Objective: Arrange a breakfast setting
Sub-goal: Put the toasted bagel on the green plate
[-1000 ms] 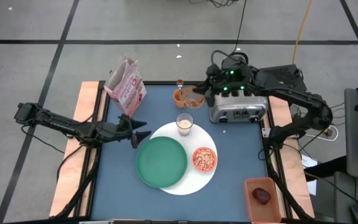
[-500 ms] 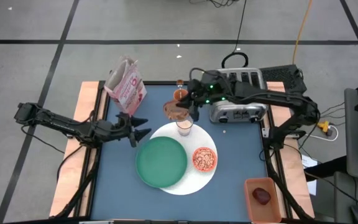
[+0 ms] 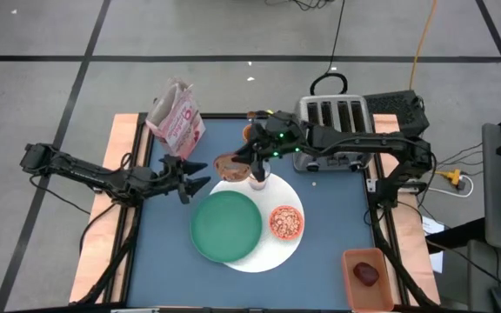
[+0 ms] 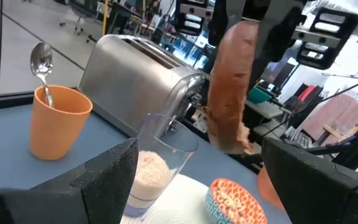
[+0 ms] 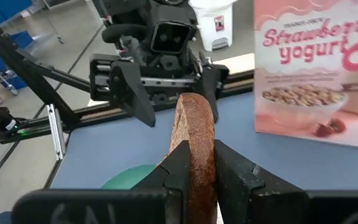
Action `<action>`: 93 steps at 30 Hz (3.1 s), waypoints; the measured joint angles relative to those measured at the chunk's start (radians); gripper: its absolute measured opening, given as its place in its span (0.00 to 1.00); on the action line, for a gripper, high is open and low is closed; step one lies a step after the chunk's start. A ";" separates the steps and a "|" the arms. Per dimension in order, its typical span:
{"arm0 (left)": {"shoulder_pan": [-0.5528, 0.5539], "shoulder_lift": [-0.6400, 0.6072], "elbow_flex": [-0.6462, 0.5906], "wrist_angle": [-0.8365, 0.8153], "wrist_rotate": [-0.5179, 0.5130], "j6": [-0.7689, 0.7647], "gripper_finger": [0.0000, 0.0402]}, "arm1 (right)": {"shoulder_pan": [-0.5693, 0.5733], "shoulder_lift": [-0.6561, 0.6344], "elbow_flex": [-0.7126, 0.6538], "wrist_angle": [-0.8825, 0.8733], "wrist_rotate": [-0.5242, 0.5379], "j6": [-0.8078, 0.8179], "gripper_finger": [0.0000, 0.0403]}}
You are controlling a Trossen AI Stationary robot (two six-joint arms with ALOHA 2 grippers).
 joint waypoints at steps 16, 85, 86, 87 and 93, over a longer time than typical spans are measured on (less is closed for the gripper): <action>0.000 0.001 0.000 0.045 -0.003 0.032 0.86 | 0.031 0.112 0.000 0.204 0.000 0.008 0.12; 0.000 0.001 0.000 0.006 0.091 -0.044 0.21 | 0.029 0.114 0.000 0.202 0.003 -0.003 0.43; 0.000 0.001 0.000 -0.008 0.108 -0.062 0.21 | 0.029 0.113 0.000 0.202 0.003 -0.003 0.44; 0.000 0.001 0.000 -0.023 0.127 -0.082 0.21 | 0.027 0.108 0.000 0.199 0.003 -0.003 0.44; 0.000 0.000 0.000 -0.137 0.245 -0.231 0.21 | 0.017 0.082 0.000 0.166 0.001 0.000 0.43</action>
